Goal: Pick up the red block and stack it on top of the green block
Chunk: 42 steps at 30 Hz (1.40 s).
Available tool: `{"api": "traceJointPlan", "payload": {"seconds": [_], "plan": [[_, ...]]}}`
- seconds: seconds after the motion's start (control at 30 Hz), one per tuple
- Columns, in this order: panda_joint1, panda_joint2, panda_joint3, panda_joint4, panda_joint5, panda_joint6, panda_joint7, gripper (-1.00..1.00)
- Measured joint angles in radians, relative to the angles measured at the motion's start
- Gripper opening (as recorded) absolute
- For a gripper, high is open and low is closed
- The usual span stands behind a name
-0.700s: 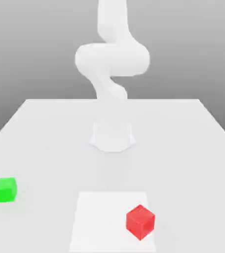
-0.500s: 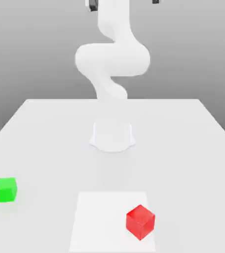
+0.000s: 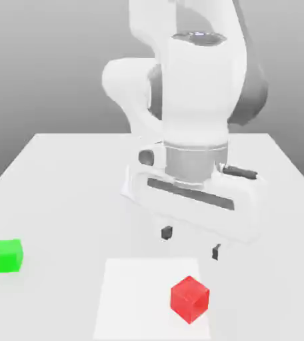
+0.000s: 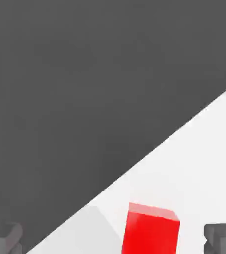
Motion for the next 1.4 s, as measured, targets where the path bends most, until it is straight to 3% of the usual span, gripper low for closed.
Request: {"api": "traceJointPlan", "payload": {"seconds": [0.2, 0.23, 0.47, 0.67, 0.83, 1.1, 1.3, 1.33, 1.4], "plan": [[0.066, 0.219, -0.075, 0.000, -0.093, 0.153, 0.146, 0.00], [0.080, 0.255, -0.093, 0.006, -0.108, 0.183, 0.158, -1.00], [0.084, 0.264, -0.097, 0.007, -0.112, 0.193, 0.161, -1.00], [0.032, 0.085, -0.055, -0.022, -0.019, 0.044, 0.092, -1.00], [-0.123, 0.035, -0.190, -0.030, 0.010, 0.005, 0.066, -1.00], [-0.523, -0.032, -0.392, -0.034, 0.051, -0.058, 0.027, -1.00], [-0.571, 0.130, -0.360, -0.026, 0.122, 0.095, -0.026, -1.00], [-0.575, 0.148, -0.355, -0.026, 0.130, 0.112, -0.031, 1.00], [-0.575, 0.148, -0.355, -0.026, 0.130, 0.112, -0.031, 1.00]]}}
